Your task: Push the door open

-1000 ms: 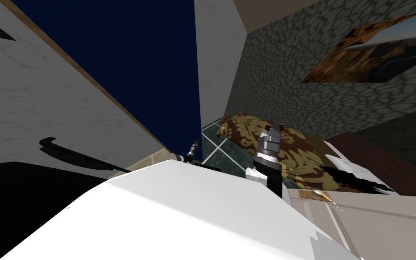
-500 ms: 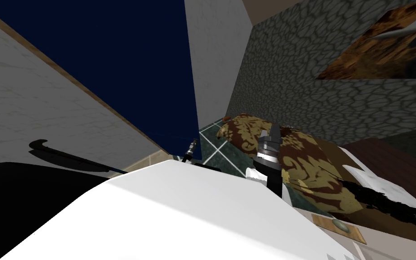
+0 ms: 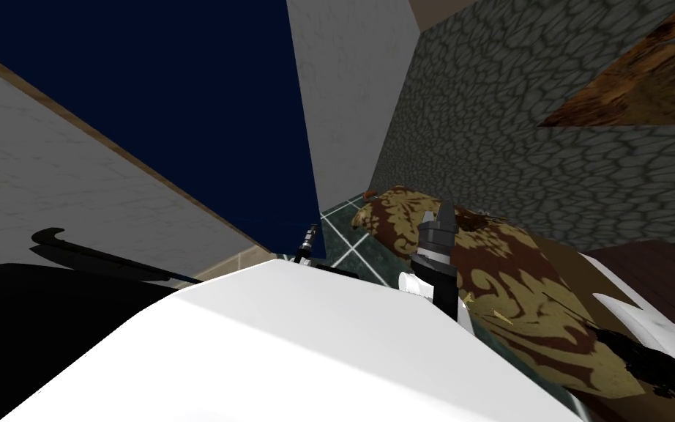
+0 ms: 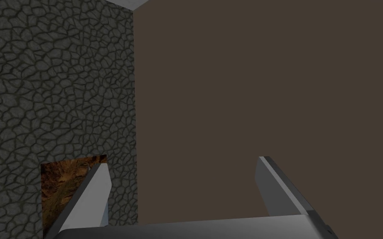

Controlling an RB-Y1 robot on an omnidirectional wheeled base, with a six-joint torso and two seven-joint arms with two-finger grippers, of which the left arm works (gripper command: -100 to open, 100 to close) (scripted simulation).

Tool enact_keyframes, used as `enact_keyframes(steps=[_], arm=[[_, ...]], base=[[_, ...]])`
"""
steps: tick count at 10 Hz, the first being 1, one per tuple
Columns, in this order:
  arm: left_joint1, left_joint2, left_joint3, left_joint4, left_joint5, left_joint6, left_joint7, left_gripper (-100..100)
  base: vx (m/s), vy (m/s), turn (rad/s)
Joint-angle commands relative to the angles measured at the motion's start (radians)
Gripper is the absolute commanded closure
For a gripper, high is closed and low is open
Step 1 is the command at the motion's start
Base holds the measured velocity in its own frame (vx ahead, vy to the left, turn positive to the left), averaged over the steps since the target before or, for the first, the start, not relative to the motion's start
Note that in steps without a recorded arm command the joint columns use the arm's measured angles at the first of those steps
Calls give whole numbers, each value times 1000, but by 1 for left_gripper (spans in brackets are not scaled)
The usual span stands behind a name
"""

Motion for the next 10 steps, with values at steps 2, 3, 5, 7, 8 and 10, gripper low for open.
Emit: enact_keyframes(steps=[2, 3, 5, 7, 8, 10], arm=[[-4, 12, 20, -1, 9, 1, -5, 100], [-5, 16, 29, 0, 14, 1, -8, 100], [-7, 23, 50, 3, 24, 0, -15, 100], [-10, 24, 74, 6, 35, -1, -22, 100], [-10, 24, 74, 6, 35, -1, -22, 100], [-13, 19, 103, 10, 49, -2, -31, 100]], base=[[122, -34, 34], [215, -58, 71], [212, -73, 59], [181, -59, 59], [130, -43, 29], [205, -55, 88]])
